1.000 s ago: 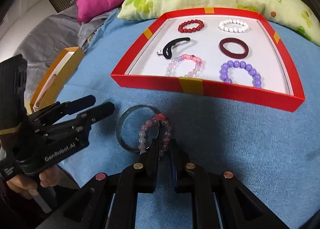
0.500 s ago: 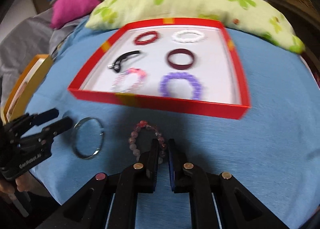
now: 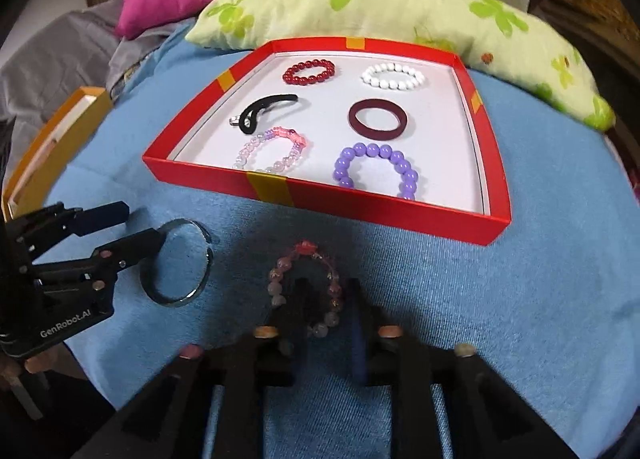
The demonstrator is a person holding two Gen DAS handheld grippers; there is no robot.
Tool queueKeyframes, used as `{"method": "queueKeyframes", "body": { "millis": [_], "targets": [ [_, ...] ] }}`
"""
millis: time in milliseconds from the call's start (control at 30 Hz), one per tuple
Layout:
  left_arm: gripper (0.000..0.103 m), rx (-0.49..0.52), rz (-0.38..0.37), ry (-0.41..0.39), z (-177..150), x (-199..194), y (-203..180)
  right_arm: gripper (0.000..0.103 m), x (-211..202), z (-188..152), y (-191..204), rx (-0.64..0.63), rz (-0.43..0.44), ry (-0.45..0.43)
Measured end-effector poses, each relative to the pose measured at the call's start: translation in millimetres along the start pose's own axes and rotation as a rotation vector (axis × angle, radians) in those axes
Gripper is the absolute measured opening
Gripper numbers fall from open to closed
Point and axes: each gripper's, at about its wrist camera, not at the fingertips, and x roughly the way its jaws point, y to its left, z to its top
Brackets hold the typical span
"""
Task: Organize jewelry
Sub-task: 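Grasp the pink-and-clear beaded bracelet with the right tool while the left tool grasps the silver wire bangle, then lift both held bracelets and carry them over the red box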
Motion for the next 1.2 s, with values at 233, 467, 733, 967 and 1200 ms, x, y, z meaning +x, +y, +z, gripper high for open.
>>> {"method": "queueKeyframes", "body": {
  "millis": [233, 467, 733, 967, 1200],
  "targets": [
    [0.052, 0.014, -0.054, -0.007, 0.9, -1.1, -7.9, 0.009, -2.5, 0.6, -13.3, 0.044, 0.011, -0.004],
    [0.07, 0.065, -0.128, -0.051, 0.7, -13.9, -22.0, 0.009, 0.8, 2.5, -14.9, 0.04, 0.014, 0.003],
    [0.07, 0.13, -0.125, 0.014, -7.4, -0.5, -36.6, 0.009, 2.8, 2.7, -21.9, 0.065, 0.057, 0.014],
    [0.065, 0.107, -0.14, 0.003, -8.0, 1.6, -31.1, 0.009, 2.4, 1.3, -20.4, 0.048, 0.058, 0.005],
    [0.063, 0.08, -0.132, -0.019, -4.2, -2.0, -24.3, 0.009, -1.9, 0.0, -18.9, 0.042, 0.055, -0.017]
  ]
}}
